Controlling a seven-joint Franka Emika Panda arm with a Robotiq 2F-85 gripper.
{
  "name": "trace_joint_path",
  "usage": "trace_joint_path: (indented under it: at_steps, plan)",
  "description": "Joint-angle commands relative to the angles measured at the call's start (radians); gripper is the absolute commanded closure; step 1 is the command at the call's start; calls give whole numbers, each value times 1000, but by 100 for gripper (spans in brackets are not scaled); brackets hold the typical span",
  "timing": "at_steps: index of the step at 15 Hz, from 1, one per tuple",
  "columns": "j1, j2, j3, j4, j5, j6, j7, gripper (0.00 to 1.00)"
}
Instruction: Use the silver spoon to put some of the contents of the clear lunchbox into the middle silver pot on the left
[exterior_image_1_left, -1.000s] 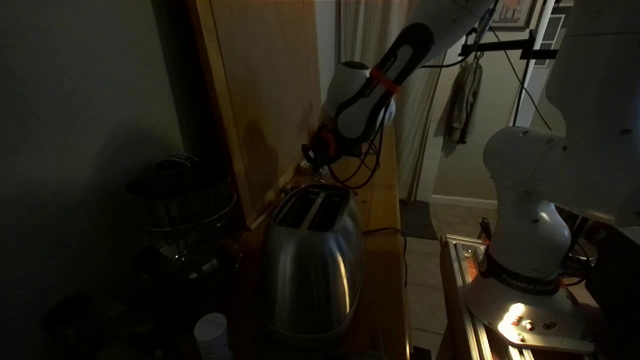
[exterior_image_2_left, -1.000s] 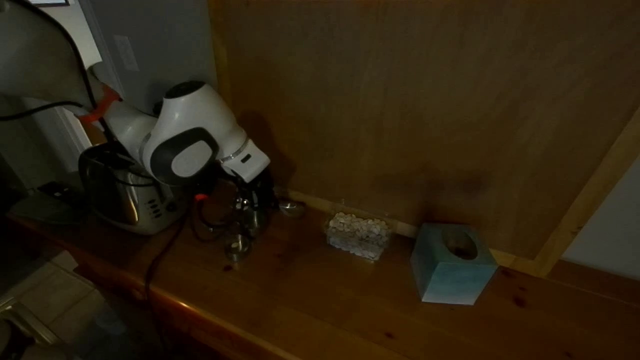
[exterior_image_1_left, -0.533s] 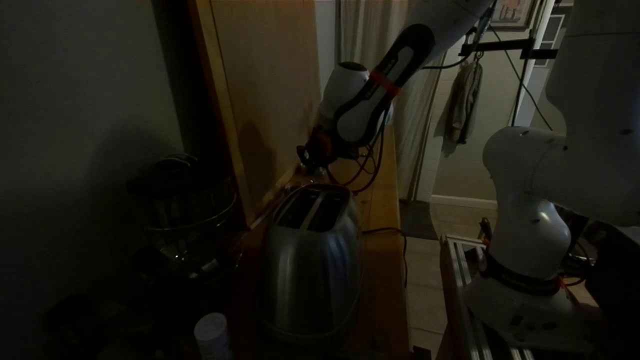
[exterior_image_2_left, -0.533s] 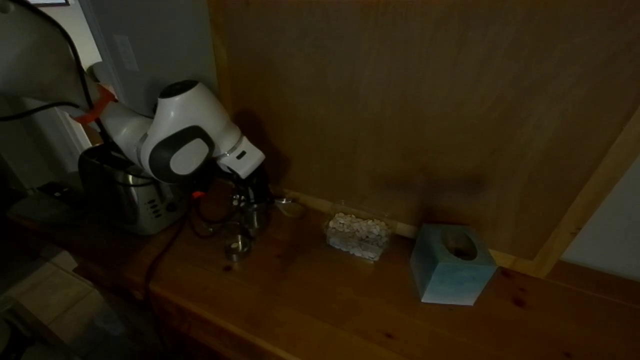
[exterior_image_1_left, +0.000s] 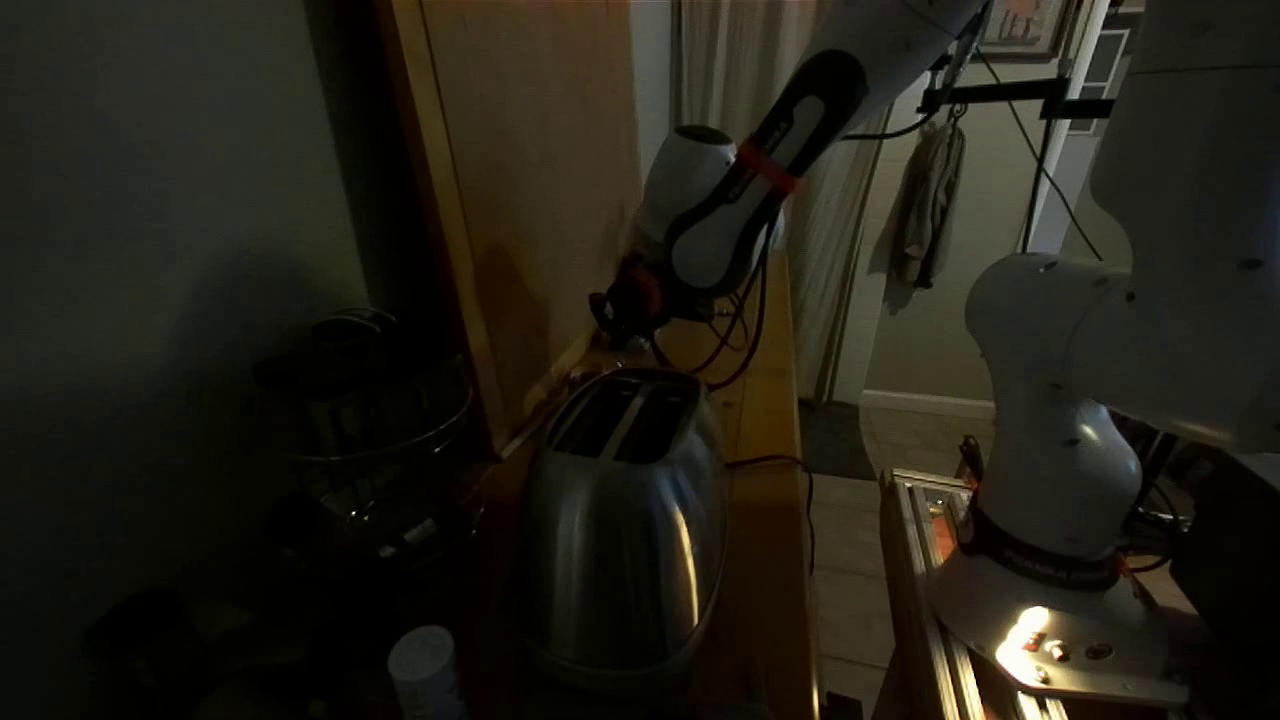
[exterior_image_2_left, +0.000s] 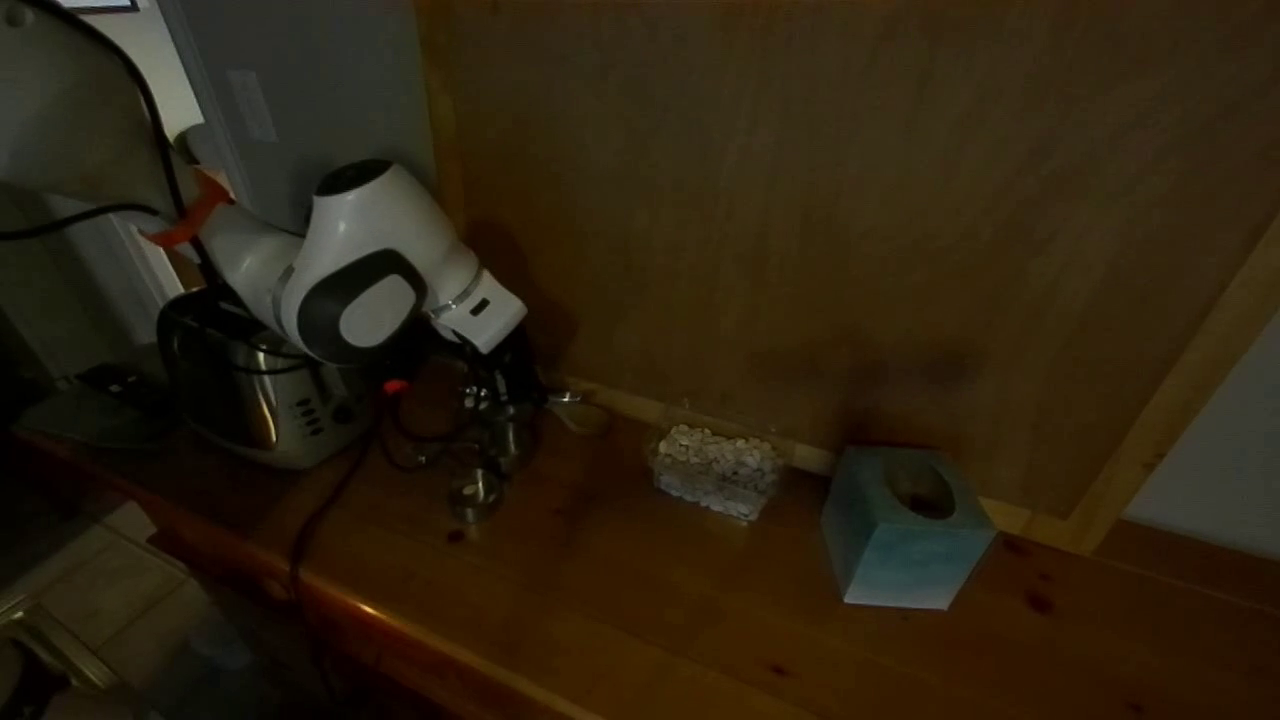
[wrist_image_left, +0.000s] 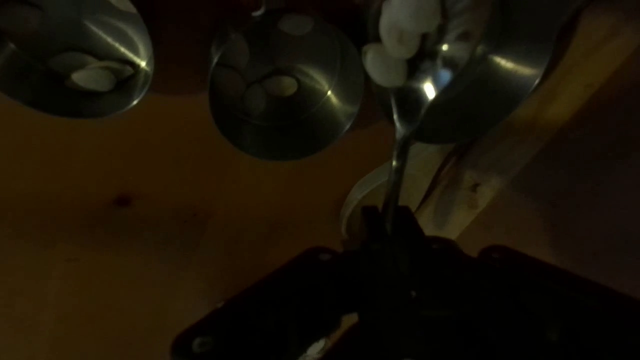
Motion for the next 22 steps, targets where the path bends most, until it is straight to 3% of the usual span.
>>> trace_joint_path:
  at_steps: [1, 11, 22]
  plan:
    - [10, 35, 12, 1, 20, 56, 47, 98]
    - [12, 90, 27, -3, 27, 150, 141, 98]
    - [-29, 7, 77, -33, 74, 157, 113, 98]
